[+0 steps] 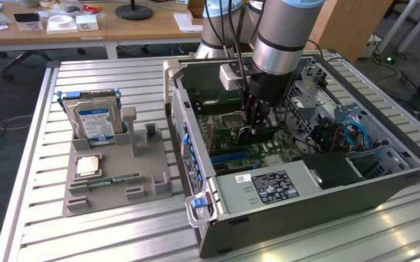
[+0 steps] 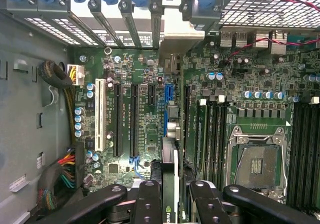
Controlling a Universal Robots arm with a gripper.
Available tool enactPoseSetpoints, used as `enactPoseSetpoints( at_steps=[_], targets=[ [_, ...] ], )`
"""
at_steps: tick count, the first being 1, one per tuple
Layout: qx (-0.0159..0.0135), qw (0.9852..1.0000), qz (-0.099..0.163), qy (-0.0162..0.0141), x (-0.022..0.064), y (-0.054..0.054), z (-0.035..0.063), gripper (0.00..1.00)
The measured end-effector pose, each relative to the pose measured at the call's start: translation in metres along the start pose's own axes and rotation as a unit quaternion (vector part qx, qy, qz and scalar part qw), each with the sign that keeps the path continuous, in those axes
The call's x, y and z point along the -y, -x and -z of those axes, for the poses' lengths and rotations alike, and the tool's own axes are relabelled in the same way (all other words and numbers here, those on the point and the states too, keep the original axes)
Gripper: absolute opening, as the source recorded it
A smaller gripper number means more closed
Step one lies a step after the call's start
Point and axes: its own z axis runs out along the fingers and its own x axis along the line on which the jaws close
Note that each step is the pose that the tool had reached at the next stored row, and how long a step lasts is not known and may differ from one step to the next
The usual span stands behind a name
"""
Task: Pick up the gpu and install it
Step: 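Insert the gpu into the slot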
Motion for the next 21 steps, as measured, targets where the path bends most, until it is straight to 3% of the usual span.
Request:
enactPoseSetpoints(
  at_steps=[21],
  targets=[
    [0.0,1.0,0.0,-0.0001,-0.0014,-0.0001,-0.0028,0.26]
  ],
)
